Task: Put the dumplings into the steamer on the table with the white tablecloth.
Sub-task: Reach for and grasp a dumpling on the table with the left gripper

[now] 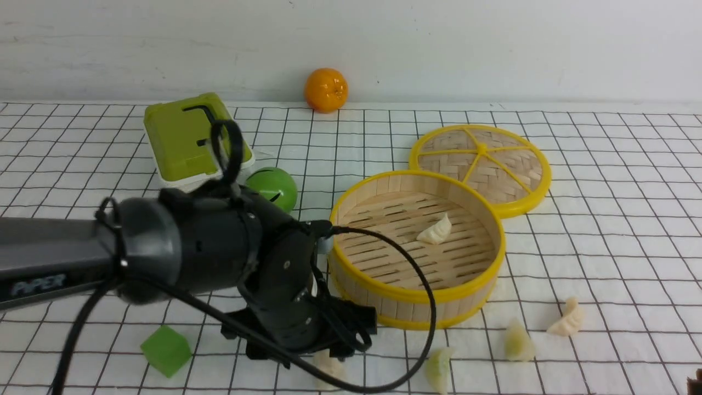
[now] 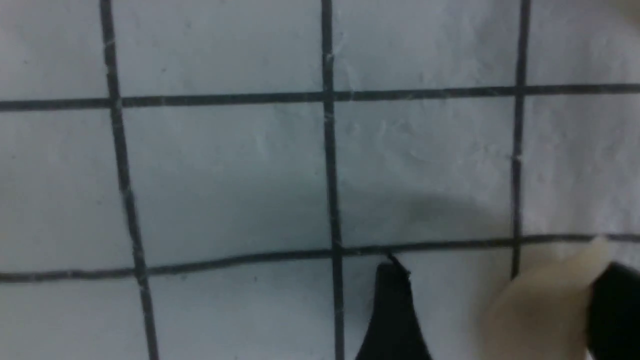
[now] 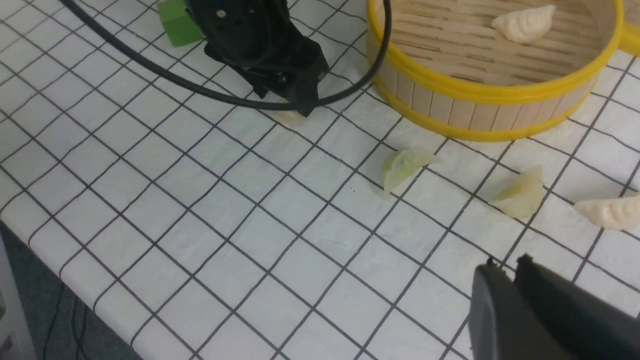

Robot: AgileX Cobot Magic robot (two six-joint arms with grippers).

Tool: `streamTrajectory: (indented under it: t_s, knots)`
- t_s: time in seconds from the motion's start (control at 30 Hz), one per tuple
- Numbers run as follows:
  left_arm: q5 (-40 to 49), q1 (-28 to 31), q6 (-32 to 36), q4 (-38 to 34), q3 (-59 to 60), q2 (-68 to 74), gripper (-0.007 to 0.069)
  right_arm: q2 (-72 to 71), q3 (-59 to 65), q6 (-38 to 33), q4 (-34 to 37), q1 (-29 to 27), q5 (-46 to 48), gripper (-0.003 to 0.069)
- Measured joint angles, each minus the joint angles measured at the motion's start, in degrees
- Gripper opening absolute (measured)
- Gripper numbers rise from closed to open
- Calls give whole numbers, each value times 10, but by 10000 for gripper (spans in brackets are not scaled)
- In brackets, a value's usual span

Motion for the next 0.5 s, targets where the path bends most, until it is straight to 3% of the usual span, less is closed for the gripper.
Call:
streamTrajectory:
  t_s: [0.17, 0.5]
  knots:
    - [2, -1, 17, -5, -3, 1, 223, 0, 0, 0, -11, 1, 0, 63]
    - [131, -1, 149, -57, -159, -44, 237, 0, 0, 0, -16, 1, 1, 72]
